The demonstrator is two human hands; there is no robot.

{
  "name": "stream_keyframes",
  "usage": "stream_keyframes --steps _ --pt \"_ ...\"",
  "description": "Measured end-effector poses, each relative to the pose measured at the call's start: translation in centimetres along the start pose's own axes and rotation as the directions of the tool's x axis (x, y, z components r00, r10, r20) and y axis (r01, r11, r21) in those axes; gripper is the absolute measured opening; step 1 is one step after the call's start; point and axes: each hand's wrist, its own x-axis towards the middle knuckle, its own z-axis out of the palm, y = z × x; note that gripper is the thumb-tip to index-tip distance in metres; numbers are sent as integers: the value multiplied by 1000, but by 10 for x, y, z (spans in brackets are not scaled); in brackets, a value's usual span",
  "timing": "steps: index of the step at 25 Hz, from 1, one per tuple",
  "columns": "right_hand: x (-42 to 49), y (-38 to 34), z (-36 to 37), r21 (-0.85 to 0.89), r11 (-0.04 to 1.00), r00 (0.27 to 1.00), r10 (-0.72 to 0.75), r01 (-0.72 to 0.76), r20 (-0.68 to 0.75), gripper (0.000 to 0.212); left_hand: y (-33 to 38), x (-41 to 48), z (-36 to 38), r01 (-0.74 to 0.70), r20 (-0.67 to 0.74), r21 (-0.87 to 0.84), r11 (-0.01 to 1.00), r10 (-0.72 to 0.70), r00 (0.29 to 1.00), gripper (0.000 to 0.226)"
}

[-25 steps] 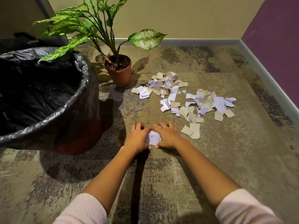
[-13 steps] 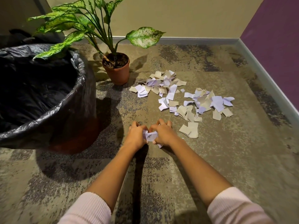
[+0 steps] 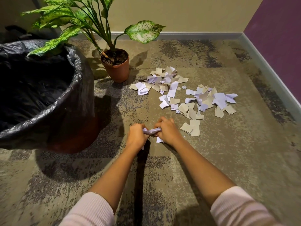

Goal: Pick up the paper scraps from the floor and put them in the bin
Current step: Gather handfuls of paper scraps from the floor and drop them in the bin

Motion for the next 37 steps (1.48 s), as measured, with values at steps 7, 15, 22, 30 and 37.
stream_keyframes --steps 7,15,22,30,37 --pt "-9 4 -22 488 850 961 266 -199 -71 29 -5 -8 -15 104 0 -231 967 -107 994 11" --pt "-14 -13 -67 720 665 899 416 -198 -137 42 33 -21 -60 -6 -100 -349 937 -31 995 27" --pt "-9 -74 -126 772 635 937 279 -15 -211 24 67 -35 -134 -92 -232 -427 900 -11 973 9" --pt "10 -182 -184 896 394 949 145 202 -278 28 85 -46 -253 -257 -499 -425 868 13 867 9" --pt "38 -268 -176 869 404 949 1 287 -314 16 5 -46 -324 -180 -575 -367 912 -70 815 25"
